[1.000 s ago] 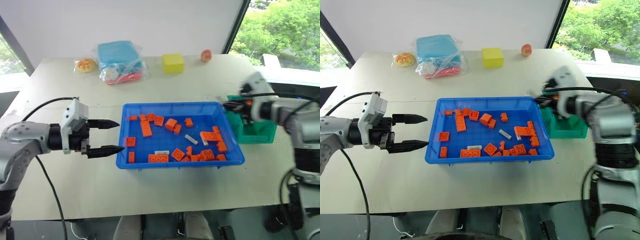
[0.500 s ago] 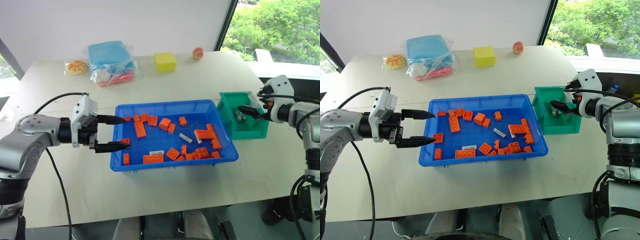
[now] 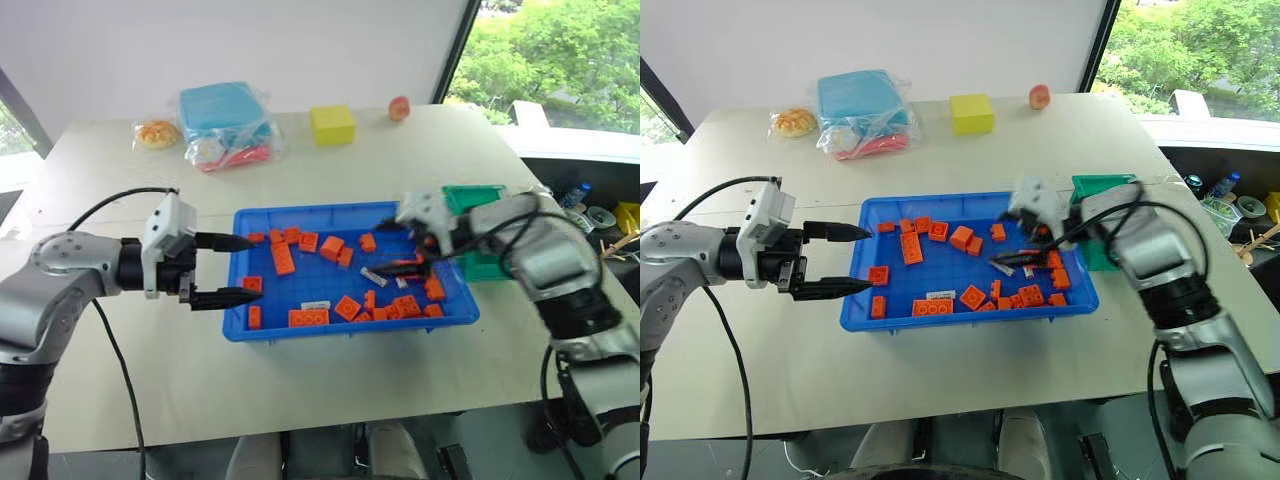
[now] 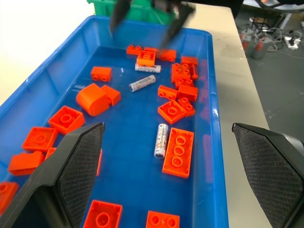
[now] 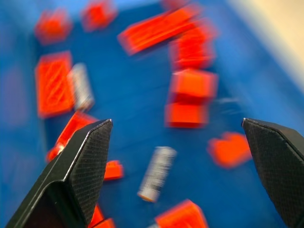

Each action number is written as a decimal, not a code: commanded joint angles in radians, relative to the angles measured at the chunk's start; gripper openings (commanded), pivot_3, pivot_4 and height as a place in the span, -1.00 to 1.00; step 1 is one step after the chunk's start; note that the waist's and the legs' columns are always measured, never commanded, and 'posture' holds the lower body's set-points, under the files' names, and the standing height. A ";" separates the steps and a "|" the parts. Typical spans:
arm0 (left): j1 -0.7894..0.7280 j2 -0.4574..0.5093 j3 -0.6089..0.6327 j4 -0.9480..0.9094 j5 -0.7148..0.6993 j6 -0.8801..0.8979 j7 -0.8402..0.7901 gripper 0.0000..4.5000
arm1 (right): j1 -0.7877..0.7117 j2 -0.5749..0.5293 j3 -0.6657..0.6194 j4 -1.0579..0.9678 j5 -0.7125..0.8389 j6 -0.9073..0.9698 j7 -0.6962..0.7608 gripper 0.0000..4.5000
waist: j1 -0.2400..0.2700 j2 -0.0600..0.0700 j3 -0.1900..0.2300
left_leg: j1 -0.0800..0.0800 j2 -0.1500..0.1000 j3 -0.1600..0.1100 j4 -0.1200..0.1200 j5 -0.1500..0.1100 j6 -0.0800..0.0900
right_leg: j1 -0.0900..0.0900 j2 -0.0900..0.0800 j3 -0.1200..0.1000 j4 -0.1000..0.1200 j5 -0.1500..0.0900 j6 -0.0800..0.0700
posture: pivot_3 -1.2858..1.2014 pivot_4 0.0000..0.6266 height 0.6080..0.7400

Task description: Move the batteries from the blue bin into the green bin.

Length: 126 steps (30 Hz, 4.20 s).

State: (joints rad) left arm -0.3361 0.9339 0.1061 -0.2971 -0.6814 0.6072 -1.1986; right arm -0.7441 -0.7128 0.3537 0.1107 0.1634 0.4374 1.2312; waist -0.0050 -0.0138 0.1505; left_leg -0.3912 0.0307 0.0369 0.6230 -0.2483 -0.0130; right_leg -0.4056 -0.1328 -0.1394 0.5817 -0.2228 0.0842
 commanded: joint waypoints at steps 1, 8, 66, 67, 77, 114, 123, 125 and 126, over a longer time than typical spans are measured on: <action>-0.007 0.017 0.044 -0.033 -0.011 0.000 0.010 1.00 | -0.064 0.043 0.065 0.102 -0.077 -0.162 0.063 0.98 | 0.001 0.000 0.000 | 0.000 0.000 0.000 0.000 0.000 0.000 | 0.000 0.000 0.000 0.000 0.000 0.000 | 0.03 -0.52 0.48; 0.042 0.029 0.098 -0.084 -0.035 0.027 0.040 1.00 | -0.134 0.165 0.113 0.283 -0.154 -0.313 0.091 0.98 | -0.005 -0.001 0.000 | 0.000 0.000 0.000 0.001 0.000 -0.001 | 0.003 0.001 0.000 0.002 0.004 -0.001 | 0.03 -0.52 0.48; -0.090 -0.021 -0.008 0.034 0.038 -0.029 0.001 1.00 | 0.189 -0.172 -0.499 0.033 -0.073 0.155 -0.410 0.78 | 0.018 0.000 0.000 | 0.000 0.001 0.004 0.004 0.001 -0.002 | 0.003 0.002 0.001 0.002 0.005 -0.004 | 0.03 -0.52 0.48; -0.094 -0.022 -0.009 0.038 0.041 -0.030 -0.001 1.00 | 0.170 -0.163 -0.498 0.026 -0.057 0.154 -0.402 0.78 | 0.017 0.000 0.000 | 0.000 0.001 0.004 0.004 0.001 -0.002 | 0.003 0.002 0.001 0.002 0.004 -0.005 | 0.03 -0.52 0.48; -0.067 -0.027 0.009 0.004 0.040 -0.021 0.015 1.00 | 0.162 -0.037 -0.289 -0.211 0.043 0.326 -0.327 0.78 | 0.020 -0.002 -0.001 | 0.000 0.001 0.001 0.004 0.000 -0.002 | 0.002 0.003 0.000 0.002 0.004 -0.006 | 0.03 -0.52 0.48; -0.074 -0.033 0.007 0.012 0.039 -0.029 0.032 1.00 | 0.082 -0.166 -0.489 0.017 0.039 0.389 -0.458 -0.75 | 0.018 -0.004 -0.002 | -0.001 0.001 -0.001 0.005 0.000 -0.002 | 0.004 0.004 0.000 0.001 0.004 -0.006 | 0.03 -0.52 0.48; -0.112 -0.053 -0.020 0.039 0.052 -0.042 0.018 1.00 | 0.107 -0.180 -0.444 0.003 0.036 0.228 -0.397 0.55 | 0.013 0.000 0.000 | 0.000 0.001 0.001 0.004 0.000 -0.002 | 0.004 0.004 0.001 0.002 0.006 -0.004 | 0.03 -0.52 0.48; -0.117 -0.054 -0.022 0.044 0.056 -0.045 0.014 1.00 | 0.122 -0.205 -0.416 -0.020 0.042 0.129 -0.296 0.55 | 0.015 0.000 0.000 | 0.000 0.001 0.001 0.004 0.000 -0.002 | 0.004 0.004 0.001 0.002 0.006 -0.004 | 0.03 -0.52 0.48; -0.119 -0.055 -0.023 0.046 0.057 -0.045 0.013 1.00 | 0.136 -0.223 -0.394 -0.031 0.041 0.065 -0.230 0.55 | 0.017 0.000 0.000 | 0.000 0.001 0.001 0.004 0.000 -0.002 | 0.004 0.004 0.001 0.002 0.006 -0.004 | 0.03 -0.52 0.48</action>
State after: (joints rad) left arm -0.4321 0.8803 0.0785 -0.2490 -0.6247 0.5789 -1.1788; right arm -0.6026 -0.8960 -0.0547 0.1311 0.1937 0.6111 0.9027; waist 0.0121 -0.0141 0.1507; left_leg -0.3915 0.0317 0.0376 0.6277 -0.2482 -0.0148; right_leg -0.4014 -0.1284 -0.1386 0.5837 -0.2170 0.0805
